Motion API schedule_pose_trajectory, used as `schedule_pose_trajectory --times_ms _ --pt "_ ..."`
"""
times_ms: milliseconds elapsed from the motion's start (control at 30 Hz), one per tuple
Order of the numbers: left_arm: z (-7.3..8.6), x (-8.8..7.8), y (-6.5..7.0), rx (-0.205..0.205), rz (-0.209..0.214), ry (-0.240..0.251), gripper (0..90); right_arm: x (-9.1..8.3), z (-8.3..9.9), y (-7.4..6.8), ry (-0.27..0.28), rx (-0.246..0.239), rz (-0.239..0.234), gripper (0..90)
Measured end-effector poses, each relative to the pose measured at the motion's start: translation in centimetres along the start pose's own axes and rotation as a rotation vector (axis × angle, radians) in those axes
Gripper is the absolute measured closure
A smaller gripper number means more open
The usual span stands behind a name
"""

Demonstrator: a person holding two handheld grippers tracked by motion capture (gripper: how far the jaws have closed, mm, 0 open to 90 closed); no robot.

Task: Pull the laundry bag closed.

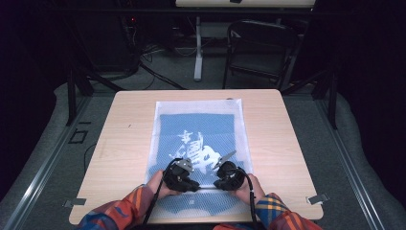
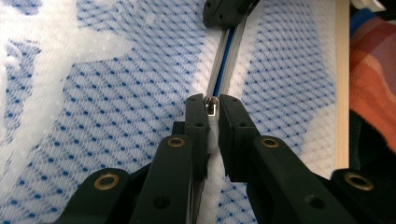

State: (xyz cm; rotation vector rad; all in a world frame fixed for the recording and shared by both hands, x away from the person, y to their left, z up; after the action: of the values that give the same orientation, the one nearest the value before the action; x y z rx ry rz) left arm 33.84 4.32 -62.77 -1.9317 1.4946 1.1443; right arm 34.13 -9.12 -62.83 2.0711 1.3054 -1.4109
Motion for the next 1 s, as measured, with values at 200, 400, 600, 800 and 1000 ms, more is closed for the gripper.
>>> schedule_pose_trajectory --times_ms 200,400,600,800,1000 --pt "0.5 -0.4 -0.1 -0.012 0.01 -0.001 82.9 -0.1 0.1 0.1 -0.004 0.002 -0.001 90.0" --pt "0.8 -0.6 -0.1 -0.01 0.02 -0.007 82.8 -0.1 0.1 0.1 -0.002 0.007 -0.002 90.0" --pt "1.6 -1.3 -0.6 -0.02 -0.001 -0.02 82.8 -0.1 0.1 0.1 -0.001 0.014 -0.003 90.0" --pt "1.9 -1.4 -0.8 -0.027 -0.01 -0.018 82.7 -0.1 0.2 0.1 -0.008 0.011 0.0 90.0" --pt "1.3 -0.8 -0.7 -0.038 -0.005 0.009 82.6 -0.4 0.4 0.4 -0.026 0.024 0.007 90.0"
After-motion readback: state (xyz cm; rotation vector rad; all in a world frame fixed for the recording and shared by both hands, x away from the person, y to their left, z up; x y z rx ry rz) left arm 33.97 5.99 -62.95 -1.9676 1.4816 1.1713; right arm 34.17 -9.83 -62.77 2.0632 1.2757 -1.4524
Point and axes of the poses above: each handheld gripper's, and its own axes: x roughly forward along the jaws, z roughly out of its underside, y roughly to its right, the point moved 8 cm from there along x, roughly forward along the jaws, and after that the axes turned 6 degrees about -z, right-handed, at the moved point
